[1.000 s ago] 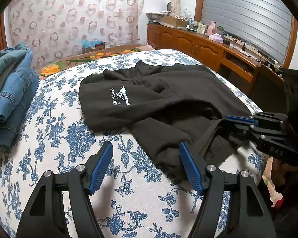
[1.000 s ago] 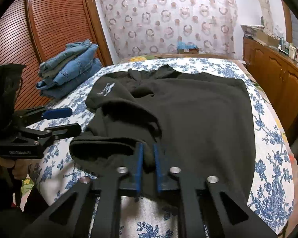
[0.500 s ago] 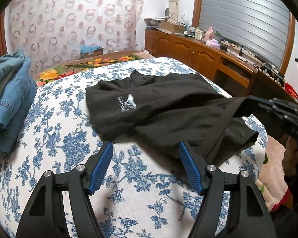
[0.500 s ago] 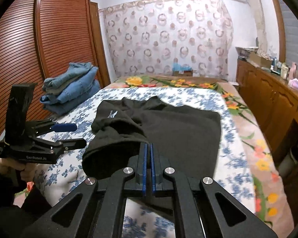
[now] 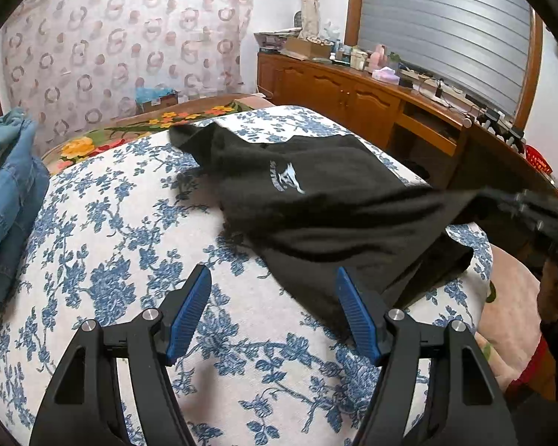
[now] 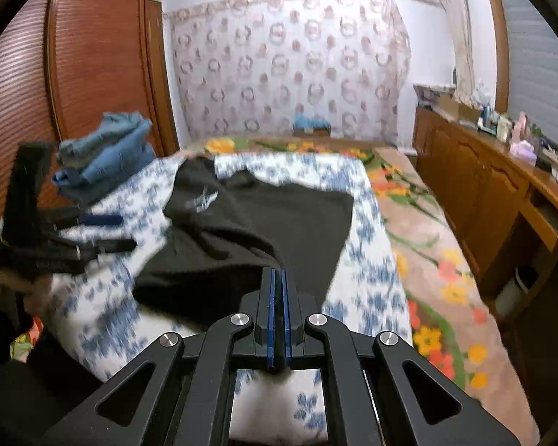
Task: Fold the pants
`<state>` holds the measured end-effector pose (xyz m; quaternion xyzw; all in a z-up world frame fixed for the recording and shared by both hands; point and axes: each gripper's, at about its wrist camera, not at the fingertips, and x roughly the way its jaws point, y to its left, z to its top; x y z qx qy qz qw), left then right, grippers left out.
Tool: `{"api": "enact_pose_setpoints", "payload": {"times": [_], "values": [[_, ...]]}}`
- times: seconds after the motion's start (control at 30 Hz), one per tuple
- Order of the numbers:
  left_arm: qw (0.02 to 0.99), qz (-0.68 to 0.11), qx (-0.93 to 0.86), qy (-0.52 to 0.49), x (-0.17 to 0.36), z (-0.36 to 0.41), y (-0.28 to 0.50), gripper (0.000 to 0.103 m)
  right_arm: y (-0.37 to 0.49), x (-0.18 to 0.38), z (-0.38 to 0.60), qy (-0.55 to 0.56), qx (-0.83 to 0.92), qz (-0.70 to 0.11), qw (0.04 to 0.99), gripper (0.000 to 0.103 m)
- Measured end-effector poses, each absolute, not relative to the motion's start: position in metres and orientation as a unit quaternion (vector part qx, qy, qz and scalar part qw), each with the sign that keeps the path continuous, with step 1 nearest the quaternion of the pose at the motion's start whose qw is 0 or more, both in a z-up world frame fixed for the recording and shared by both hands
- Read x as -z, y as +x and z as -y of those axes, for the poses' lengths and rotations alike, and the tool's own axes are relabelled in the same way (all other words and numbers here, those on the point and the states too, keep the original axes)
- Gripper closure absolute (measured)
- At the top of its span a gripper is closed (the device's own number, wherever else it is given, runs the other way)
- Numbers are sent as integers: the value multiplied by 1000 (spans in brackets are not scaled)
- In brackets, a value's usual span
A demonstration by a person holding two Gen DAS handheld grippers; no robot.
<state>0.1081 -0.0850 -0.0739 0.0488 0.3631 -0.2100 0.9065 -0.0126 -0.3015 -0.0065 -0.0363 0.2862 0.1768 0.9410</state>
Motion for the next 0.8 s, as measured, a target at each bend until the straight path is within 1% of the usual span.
{"api": "enact_pose_setpoints", "payload": {"times": [0.17, 0.27, 0.3, 0.53, 0.7, 0.8], "values": [[903, -369, 215, 51, 78, 93, 113, 32, -19, 22, 300, -27, -176, -311, 934, 100], [900, -375, 217, 56, 82, 97, 113, 32, -13, 19, 305, -30, -164, -322, 932, 100], [899, -377, 216, 57, 84, 98, 114, 32, -9, 16, 307, -32, -156, -323, 933, 97], [893, -392, 212, 61, 95, 100, 118, 32, -11, 1, 314, -15, -165, -301, 939, 91], [890, -400, 209, 65, 101, 100, 117, 32, -14, -8, 322, 2, -165, -277, 947, 78], [888, -406, 206, 67, 105, 100, 118, 32, -4, -2, 322, 1, -165, -280, 946, 73]]}}
